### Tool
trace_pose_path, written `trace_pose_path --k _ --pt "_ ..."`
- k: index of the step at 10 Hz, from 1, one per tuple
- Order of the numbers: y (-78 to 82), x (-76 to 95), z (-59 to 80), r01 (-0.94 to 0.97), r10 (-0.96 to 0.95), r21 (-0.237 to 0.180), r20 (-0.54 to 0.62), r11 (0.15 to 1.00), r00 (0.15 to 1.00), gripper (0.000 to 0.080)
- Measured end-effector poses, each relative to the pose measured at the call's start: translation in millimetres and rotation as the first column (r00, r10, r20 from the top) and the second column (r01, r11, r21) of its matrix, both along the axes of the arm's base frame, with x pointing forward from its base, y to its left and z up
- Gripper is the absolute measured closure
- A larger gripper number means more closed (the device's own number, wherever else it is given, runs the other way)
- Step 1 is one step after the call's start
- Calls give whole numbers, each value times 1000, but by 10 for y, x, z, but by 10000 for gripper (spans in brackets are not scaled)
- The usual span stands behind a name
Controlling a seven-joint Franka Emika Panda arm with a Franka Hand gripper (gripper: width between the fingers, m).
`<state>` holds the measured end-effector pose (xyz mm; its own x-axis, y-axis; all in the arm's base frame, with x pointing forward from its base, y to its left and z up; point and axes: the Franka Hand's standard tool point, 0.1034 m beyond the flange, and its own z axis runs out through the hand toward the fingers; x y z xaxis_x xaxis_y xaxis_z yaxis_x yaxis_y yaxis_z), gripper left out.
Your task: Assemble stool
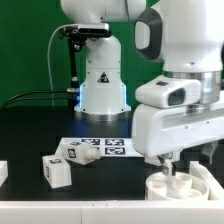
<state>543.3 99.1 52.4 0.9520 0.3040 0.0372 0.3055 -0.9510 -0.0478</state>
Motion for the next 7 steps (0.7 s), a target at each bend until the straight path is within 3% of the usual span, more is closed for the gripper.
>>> trace_pose_path --k 2,5,7 --pt "-18 -220 51 269 -269 7 -36 963 963 150" --pt "31 -249 33 425 -424 15 -47 905 904 150" --pt "40 -274 22 570 -567 24 -76 821 820 150"
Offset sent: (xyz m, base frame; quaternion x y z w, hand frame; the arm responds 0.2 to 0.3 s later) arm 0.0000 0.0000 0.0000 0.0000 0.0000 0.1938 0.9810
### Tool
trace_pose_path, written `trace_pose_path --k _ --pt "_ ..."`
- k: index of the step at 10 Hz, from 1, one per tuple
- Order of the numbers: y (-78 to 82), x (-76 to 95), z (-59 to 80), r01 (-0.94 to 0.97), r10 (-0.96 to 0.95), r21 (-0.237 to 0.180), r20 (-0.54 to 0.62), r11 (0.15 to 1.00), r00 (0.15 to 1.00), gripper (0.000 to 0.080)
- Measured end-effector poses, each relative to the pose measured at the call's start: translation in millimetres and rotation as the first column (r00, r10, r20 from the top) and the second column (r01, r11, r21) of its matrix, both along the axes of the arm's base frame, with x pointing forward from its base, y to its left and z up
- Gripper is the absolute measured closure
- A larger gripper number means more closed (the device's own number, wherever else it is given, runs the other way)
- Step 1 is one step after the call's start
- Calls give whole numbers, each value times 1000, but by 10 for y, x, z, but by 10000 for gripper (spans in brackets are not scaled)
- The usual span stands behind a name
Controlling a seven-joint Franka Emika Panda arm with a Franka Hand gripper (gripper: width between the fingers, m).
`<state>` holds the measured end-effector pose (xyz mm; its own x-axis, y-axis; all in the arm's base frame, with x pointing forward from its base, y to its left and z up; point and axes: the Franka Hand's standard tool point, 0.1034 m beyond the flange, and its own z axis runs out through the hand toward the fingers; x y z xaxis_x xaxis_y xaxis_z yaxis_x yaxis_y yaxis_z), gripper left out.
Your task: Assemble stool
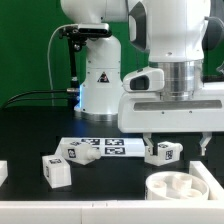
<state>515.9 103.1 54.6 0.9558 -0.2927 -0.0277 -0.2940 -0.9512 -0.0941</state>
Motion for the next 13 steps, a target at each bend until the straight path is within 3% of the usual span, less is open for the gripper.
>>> trace_pose_path --k 3,4,7,10,13 --pt "-226 -168 -83 301 -298 58 -56 952 953 150" --pt "-166 -139 -73 318 -316 59 -33 946 948 150" --pt "-202 -180 -87 281 -277 64 -60 958 959 150" --pt "-372 -451 -61 354 -289 155 -329 923 899 150" --pt "-412 -480 -85 391 -261 197 -474 899 841 150"
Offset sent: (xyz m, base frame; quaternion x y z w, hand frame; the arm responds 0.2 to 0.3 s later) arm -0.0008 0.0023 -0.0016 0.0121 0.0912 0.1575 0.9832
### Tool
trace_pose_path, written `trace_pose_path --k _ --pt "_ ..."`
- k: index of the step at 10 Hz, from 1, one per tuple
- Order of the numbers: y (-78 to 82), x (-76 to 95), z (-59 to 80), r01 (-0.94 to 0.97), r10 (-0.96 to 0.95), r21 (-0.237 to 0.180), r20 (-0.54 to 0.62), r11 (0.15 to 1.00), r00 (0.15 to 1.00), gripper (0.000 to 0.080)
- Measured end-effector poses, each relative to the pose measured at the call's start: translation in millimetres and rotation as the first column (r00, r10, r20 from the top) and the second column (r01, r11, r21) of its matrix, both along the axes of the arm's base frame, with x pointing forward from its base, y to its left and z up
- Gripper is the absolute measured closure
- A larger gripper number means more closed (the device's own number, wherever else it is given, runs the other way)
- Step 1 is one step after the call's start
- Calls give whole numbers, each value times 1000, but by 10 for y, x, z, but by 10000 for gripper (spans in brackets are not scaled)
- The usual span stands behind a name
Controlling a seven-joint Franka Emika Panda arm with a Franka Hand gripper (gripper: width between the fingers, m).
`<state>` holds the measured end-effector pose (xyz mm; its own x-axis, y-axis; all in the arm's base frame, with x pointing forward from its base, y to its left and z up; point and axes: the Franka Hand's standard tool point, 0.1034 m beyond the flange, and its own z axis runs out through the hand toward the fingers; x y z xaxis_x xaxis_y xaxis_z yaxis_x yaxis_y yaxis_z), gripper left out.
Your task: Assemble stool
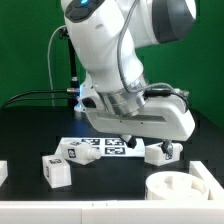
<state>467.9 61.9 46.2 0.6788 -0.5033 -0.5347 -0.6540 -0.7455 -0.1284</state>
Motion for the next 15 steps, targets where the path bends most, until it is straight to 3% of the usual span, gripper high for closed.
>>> trace_pose_path --k 2,4,7,10,15 --pt "56 -95 -109 133 -122 80 -134 988 983 150" --pt "138 -169 -174 224 -204 106 -170 969 964 150" --pt "128 -167 -178 229 -209 110 -172 967 963 150" --pt "40 -259 -130 306 -260 167 -251 937 932 150" --pt "74 -274 -153 379 -319 188 -285 906 904 150"
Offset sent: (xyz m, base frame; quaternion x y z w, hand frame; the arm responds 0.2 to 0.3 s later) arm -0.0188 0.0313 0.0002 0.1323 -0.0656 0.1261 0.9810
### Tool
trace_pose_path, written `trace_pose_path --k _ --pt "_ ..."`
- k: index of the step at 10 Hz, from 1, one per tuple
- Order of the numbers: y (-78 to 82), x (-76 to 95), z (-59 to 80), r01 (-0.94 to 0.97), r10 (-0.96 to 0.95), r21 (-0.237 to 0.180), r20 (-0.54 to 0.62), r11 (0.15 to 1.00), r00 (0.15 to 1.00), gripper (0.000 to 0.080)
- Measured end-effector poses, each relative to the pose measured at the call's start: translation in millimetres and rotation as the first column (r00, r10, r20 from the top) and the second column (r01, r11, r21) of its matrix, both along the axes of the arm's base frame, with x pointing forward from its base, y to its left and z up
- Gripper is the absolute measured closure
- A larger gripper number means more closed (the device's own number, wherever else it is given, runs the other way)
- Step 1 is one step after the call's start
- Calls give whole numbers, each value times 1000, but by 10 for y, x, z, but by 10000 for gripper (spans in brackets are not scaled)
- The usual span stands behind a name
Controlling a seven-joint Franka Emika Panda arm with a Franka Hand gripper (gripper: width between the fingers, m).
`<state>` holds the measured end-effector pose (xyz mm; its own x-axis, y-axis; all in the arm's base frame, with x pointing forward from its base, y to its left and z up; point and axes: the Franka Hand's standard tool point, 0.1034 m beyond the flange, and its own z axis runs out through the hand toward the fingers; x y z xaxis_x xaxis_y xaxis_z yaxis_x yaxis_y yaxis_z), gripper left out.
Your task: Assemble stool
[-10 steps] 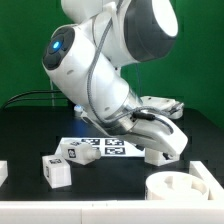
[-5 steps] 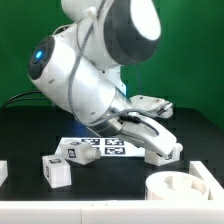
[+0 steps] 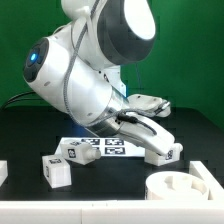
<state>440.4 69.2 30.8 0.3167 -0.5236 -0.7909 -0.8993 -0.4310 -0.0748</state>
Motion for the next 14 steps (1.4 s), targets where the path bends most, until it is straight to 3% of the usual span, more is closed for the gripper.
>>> trace_pose_path --k 2,3,6,10,13,14 --pt "70 -68 -67 96 -92 61 -52 994 994 150" --pt "83 -57 -80 167 -159 120 -72 979 985 150" --pt "66 -74 -102 171 -162 118 -77 978 984 150" --pt "343 -249 -213 148 -132 141 -121 979 984 150" --pt "346 -263 -234 148 -130 142 -126 979 983 150" --pt "346 -263 -234 148 -130 142 -126 979 983 276"
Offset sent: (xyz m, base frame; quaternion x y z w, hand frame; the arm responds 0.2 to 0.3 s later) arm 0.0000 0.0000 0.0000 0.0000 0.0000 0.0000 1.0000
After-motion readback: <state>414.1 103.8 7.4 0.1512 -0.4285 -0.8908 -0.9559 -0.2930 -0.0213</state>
